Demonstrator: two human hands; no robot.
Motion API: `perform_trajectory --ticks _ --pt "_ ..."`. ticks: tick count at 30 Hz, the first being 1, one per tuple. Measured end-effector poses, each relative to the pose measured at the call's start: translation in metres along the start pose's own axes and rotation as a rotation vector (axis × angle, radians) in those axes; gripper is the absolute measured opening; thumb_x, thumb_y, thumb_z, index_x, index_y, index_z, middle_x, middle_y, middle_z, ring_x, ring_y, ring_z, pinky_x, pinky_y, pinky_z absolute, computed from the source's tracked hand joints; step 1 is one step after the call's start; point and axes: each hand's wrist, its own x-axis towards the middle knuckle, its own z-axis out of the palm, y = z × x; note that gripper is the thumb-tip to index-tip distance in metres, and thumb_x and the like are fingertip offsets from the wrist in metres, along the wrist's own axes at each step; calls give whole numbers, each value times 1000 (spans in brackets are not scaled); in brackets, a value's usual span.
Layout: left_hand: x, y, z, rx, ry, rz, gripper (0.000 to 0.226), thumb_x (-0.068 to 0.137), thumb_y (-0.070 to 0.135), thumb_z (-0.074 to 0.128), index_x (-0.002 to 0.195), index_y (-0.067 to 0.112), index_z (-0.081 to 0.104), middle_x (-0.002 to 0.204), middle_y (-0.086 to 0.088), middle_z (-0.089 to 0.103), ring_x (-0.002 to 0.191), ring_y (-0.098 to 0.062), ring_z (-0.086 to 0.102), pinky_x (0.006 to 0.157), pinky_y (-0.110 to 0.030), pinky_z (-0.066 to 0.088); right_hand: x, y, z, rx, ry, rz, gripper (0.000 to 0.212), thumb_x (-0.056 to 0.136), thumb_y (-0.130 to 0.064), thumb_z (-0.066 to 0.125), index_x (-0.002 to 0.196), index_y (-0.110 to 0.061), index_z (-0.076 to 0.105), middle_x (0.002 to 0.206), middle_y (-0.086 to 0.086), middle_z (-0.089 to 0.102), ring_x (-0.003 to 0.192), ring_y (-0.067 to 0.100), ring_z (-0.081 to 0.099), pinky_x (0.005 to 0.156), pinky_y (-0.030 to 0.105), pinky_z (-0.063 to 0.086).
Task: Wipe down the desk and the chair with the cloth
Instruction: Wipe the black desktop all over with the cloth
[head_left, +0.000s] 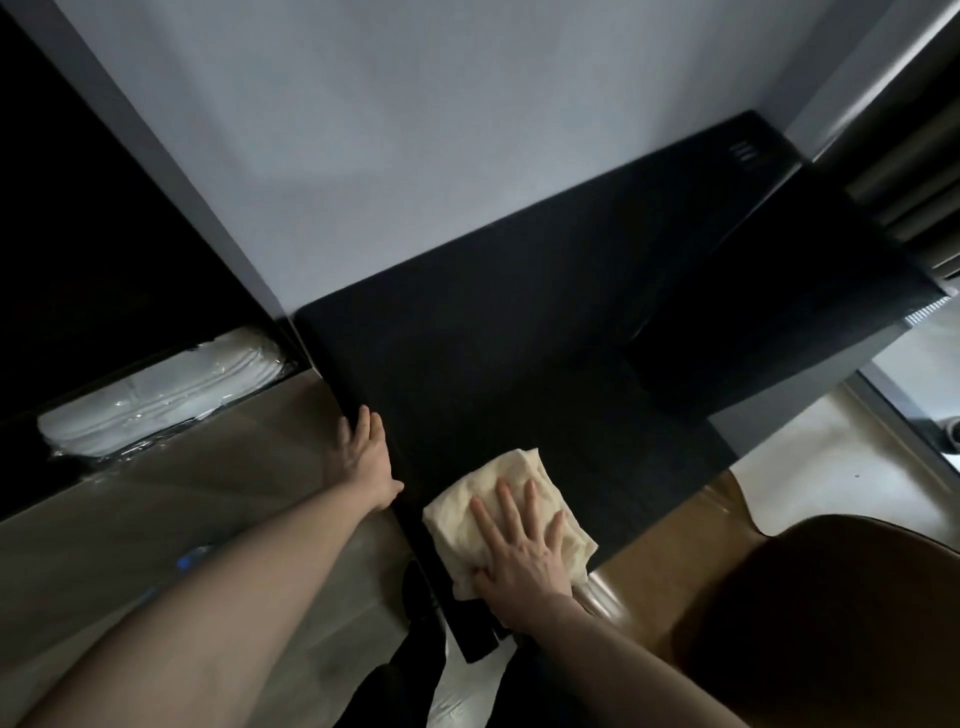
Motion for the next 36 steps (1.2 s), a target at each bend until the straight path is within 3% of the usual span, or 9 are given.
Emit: perform_trajectory --ticks 3,7,12,19,25,36 --pt "-21 8 18 33 56 13 104 100 47 69 170 12 1 179 -6 -6 164 -36 4 130 -45 24 -8 6 4 8 2 8 91 97 -53 42 166 -47 -17 172 -2 -37 148 32 -50 120 76 -18" --pt "-48 24 31 36 40 20 96 104 45 63 171 13 3 179 -6 -7 164 -34 8 127 -43 30 -18 23 5 10 12 2 90 97 -54 43 167 -47 -14 173 -2 -34 149 32 -49 119 75 -21" --pt "-70 60 44 19 21 14 102 100 50 66 171 13 4 179 -7 -8 165 -33 5 129 -45 26 -26 70 1 2 36 -22 93 94 -54 45 166 -48 -14 173 -3 -33 151 31 -47 120 76 -18" --pt "-112 130 79 -15 -36 -1 129 87 63 78 170 13 -7 178 -7 -16 165 -33 1 130 -49 23 -29 152 -27 8 34 42 93 94 -52 46 168 -43 -11 175 1 -30 151 34 -46 121 76 -14" --pt "-116 137 80 -10 -29 -35 131 86 60 80 169 13 -10 177 -7 -19 165 -33 -1 131 -50 20 -29 121 -29 136 -57 135 87 104 -52 40 167 -39 -17 173 3 -35 145 45 -49 116 82 -16" --pt "-116 148 83 -89 -20 -57 130 90 43 83 167 7 -16 173 -12 -29 164 -37 -9 131 -41 22 -20 116 -1 73 -2 156 92 101 -68 30 162 -38 -31 166 7 -47 137 44 -59 112 81 -23"
